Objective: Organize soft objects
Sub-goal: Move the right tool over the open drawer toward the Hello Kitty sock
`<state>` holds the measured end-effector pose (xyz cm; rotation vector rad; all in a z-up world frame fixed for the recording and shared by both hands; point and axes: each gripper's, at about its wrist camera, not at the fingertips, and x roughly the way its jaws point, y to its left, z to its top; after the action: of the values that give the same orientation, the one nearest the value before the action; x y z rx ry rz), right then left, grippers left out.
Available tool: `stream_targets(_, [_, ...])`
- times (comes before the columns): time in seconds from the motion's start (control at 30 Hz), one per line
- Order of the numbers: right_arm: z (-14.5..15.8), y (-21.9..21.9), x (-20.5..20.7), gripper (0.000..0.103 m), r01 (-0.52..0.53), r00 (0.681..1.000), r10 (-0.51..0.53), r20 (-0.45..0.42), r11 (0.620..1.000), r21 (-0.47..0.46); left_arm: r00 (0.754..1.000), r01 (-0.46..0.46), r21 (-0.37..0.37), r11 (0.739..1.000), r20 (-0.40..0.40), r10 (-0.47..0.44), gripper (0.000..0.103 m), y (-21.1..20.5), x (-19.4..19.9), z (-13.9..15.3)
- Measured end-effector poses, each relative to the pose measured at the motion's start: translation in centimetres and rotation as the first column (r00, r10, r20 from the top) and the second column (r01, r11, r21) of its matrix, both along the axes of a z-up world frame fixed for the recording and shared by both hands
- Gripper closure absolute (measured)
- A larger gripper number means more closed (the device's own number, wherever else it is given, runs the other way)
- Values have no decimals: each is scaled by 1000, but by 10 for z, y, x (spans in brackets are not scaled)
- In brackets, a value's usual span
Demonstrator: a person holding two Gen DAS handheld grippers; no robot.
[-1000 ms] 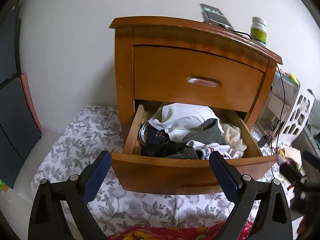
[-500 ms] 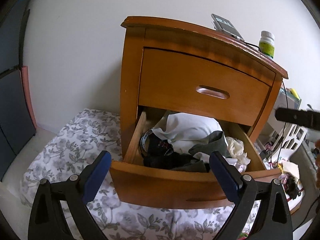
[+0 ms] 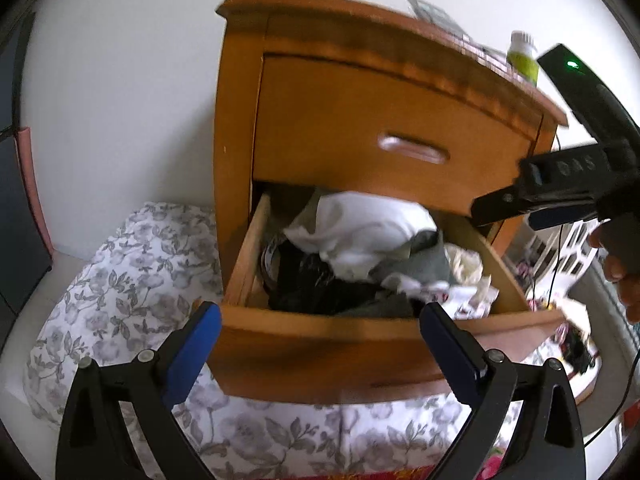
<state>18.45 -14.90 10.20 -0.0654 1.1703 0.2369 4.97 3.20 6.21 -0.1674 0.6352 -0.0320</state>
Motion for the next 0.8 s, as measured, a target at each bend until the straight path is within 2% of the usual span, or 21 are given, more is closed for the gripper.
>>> stream_targets(0.1, [-23, 3, 8, 0, 33, 995, -31, -90, 999, 21, 1000, 3, 4, 1000, -21, -3, 4, 1, 1, -4])
stream_targets(0.3, [-57, 20, 9, 0, 17, 980, -14, -200, 1000, 15, 999, 10, -8, 1000, -50, -10, 4, 7, 2, -10])
stream_targets(0.63, [-80, 37, 5, 0, -42, 978, 17, -209, 993, -115, 998, -8, -12, 1000, -64, 7, 4, 18, 2, -13])
stream_targets(0.73, [-85, 37, 7, 3, -44, 978, 16, -208, 990, -131, 998, -4, -9, 1000, -63, 3, 4, 17, 2, -13])
stream_targets(0.8, [-87, 37, 8, 9, -39, 977, 13, -212, 992, -119, 998, -3, -7, 1000, -61, 3, 4, 16, 2, -12])
